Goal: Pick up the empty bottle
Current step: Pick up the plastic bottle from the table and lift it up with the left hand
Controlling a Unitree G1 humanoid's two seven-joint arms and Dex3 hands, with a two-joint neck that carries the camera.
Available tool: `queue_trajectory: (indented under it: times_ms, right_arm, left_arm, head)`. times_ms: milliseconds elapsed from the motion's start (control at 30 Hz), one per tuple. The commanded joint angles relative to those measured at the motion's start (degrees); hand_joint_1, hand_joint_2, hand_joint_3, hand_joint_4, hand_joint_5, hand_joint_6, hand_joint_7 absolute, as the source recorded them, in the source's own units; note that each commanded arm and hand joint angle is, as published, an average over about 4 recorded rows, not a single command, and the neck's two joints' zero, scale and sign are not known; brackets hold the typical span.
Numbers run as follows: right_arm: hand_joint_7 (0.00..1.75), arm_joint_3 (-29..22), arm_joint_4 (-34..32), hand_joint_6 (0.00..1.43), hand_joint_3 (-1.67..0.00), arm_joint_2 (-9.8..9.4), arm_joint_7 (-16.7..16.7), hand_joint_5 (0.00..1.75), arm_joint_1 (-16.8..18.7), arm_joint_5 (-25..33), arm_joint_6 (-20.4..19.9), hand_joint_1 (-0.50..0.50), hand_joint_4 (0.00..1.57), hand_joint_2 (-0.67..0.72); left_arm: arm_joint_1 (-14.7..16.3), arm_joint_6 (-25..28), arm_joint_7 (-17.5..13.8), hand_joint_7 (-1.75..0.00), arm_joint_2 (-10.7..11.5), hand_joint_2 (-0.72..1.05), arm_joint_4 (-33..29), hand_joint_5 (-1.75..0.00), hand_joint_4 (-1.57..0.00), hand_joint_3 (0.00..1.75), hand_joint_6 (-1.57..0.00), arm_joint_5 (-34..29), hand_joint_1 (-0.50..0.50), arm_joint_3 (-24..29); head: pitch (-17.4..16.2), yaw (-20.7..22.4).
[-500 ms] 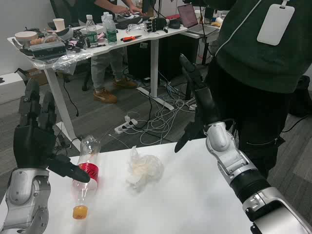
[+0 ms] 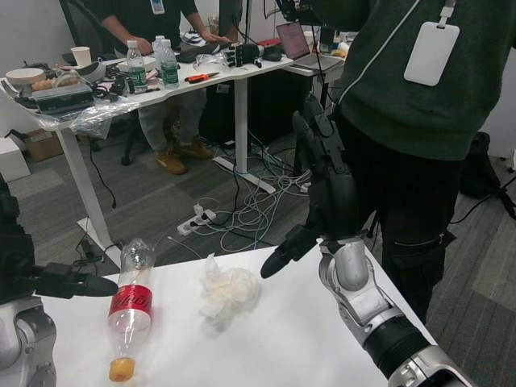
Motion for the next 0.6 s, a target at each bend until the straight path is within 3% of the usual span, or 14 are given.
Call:
queue_trajectory:
  times_ms: [33,367,467,600]
  right_arm:
    - [0.0,-0.2,-0.5,0.0,0.0,-0.01,-0.5,0.0,0.4,0.3,-0.6,-0.42,0.0,0.52]
    - [0.0,-0.1,0.2,0.0,0.0,-0.06,-0.5,0.0,0.4,0.3,-0.6,-0.42,0.0,0.49]
    - [0.0,0.0,0.6,0.0,0.0,-0.1,-0.5,0.0,0.3,0.3,-0.6,-0.42,0.0,0.47]
    - [0.0,0.4,1.8,0.0,0.0,-0.19,-0.5,0.0,0.2,0.3,-0.6,-0.42,0.0,0.47]
  left_arm:
    - [-0.1,-0.6,0.1,0.0,0.1,-0.72,0.4,0.0,0.0,0.0,0.0,0.1,-0.5,0.4]
    - [0.1,1.0,0.0,0.0,0.1,-0.72,0.0,0.0,0.0,0.0,0.0,1.4,-0.5,1.5]
    - [1.4,7.6,-1.1,0.0,0.3,-0.72,-3.4,0.0,0.0,0.0,0.0,4.2,-0.5,3.1]
    - [4.8,26.8,-4.8,0.0,0.8,-0.72,-15.2,0.0,0.0,0.0,0.0,12.0,-0.5,6.8]
  head:
    - [-0.5,0.2]
    - [-3.0,1.7]
    - [-4.5,3.3]
    - [-7.0,6.3]
